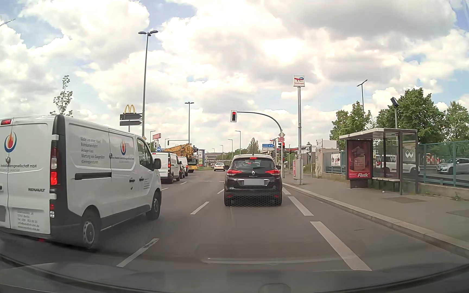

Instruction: Follow the waypoints while adhering to traffic rules and regulations

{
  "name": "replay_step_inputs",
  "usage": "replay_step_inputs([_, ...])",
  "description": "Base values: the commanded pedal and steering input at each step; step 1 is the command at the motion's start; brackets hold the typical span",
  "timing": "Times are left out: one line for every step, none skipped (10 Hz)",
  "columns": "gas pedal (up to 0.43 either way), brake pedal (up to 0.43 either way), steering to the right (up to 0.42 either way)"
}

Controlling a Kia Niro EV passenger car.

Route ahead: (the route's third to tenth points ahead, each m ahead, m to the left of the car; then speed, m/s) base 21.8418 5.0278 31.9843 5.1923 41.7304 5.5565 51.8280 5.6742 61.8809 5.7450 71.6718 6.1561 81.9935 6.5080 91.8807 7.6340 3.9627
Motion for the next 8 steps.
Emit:
replay_step_inputs([0.0,0.232,0.003])
replay_step_inputs([0.0,0.232,0.003])
replay_step_inputs([0.0,0.226,0.003])
replay_step_inputs([0.0,0.226,0.002])
replay_step_inputs([0.0,0.238,0.0])
replay_step_inputs([0.0,0.238,0.001])
replay_step_inputs([0.0,0.238,0.001])
replay_step_inputs([0.0,0.244,-0.002])
